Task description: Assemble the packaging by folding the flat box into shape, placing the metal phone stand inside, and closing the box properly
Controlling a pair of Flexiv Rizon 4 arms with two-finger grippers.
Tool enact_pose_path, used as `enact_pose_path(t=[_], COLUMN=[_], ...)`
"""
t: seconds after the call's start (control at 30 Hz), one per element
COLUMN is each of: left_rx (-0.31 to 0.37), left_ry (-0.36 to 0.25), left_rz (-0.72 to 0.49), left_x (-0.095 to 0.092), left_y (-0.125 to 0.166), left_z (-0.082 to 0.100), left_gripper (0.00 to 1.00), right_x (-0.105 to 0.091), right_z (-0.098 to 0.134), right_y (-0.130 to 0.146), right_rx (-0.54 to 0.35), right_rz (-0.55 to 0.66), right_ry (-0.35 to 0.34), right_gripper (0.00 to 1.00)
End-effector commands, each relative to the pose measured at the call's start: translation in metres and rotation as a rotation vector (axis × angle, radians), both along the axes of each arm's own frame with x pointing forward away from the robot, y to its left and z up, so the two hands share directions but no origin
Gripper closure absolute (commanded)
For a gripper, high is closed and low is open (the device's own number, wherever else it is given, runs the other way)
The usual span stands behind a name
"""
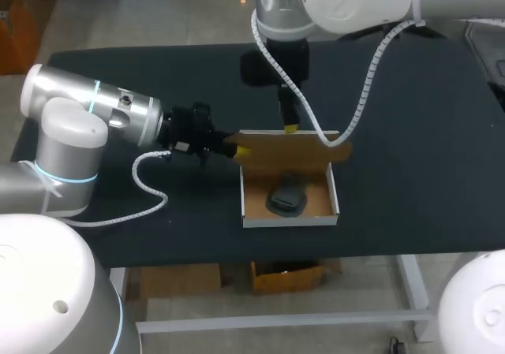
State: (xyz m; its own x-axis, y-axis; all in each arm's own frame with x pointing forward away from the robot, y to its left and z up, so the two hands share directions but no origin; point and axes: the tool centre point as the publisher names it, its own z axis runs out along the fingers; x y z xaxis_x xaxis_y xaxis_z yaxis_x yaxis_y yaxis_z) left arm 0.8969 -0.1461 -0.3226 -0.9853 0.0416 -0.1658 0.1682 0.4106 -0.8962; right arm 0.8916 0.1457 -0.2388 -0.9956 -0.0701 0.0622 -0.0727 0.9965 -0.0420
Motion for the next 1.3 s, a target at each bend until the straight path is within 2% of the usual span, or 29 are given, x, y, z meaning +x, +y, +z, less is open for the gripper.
enact_pose_path(t=[0.03, 0.53, 0.87, 1.3], left_rx=[-0.002, -0.002, -0.002, -0.002], left_ry=[-0.001, -0.001, -0.001, -0.001], left_rz=[-0.001, -0.001, -0.001, -0.001], left_x=[0.000, 0.000, 0.000, 0.000], left_y=[-0.002, -0.002, -0.002, -0.002], left_z=[-0.005, -0.005, -0.005, -0.005], left_gripper=[1.00, 1.00, 1.00, 1.00], right_x=[0.001, 0.004, 0.006, 0.009], right_z=[-0.002, -0.010, -0.015, -0.015], right_y=[0.002, 0.001, 0.000, 0.000], right_rx=[-0.010, -0.009, 0.010, 0.021], right_rz=[-0.004, -0.020, -0.012, -0.005], right_ry=[0.003, -0.013, -0.063, -0.072], right_gripper=[0.36, 0.35, 0.29, 0.26])
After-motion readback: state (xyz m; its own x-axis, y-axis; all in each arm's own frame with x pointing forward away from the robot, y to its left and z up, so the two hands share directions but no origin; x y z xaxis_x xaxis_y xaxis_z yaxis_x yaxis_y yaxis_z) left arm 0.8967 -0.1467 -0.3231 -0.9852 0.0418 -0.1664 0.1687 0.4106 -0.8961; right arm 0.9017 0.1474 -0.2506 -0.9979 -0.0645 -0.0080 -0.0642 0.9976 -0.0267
